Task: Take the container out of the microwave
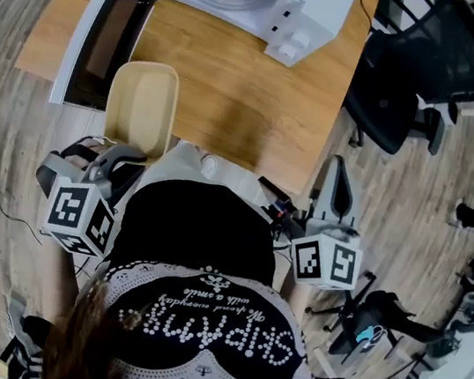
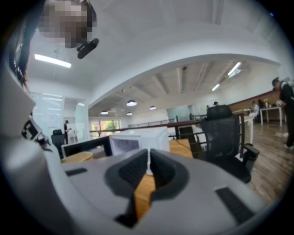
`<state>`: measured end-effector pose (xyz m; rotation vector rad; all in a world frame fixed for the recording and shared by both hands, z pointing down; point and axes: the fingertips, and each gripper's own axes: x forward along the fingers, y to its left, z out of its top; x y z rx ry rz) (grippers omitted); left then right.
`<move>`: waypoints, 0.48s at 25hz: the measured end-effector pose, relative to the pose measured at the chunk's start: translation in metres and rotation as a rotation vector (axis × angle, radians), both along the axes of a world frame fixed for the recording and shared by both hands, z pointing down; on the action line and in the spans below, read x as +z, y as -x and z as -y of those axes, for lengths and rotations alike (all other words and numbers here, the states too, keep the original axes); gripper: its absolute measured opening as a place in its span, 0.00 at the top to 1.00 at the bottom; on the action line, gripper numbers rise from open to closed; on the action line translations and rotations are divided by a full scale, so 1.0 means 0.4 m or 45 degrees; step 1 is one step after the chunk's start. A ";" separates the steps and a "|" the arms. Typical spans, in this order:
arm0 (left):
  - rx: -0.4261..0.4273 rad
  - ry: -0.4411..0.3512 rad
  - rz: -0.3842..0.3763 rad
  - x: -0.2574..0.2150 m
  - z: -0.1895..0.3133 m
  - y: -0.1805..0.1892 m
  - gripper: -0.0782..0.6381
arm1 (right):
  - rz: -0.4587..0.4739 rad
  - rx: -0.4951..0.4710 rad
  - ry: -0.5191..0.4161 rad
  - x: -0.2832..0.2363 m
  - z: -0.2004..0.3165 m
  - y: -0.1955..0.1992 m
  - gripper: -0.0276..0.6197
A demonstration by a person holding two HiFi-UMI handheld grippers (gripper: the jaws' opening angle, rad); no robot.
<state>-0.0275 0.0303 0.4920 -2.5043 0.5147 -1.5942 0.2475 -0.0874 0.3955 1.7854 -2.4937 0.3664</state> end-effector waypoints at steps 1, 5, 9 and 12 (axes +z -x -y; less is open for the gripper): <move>-0.002 -0.002 -0.004 -0.001 0.000 0.000 0.84 | 0.000 -0.002 0.000 0.000 0.001 0.002 0.90; 0.007 -0.015 0.000 -0.008 0.002 -0.003 0.84 | 0.003 -0.008 0.001 -0.002 0.001 0.008 0.90; 0.033 -0.026 -0.002 -0.007 0.012 -0.016 0.84 | 0.001 -0.013 0.004 0.002 0.001 0.009 0.90; 0.072 -0.029 -0.001 -0.004 0.022 -0.034 0.84 | 0.000 -0.013 0.002 0.004 0.004 0.008 0.90</move>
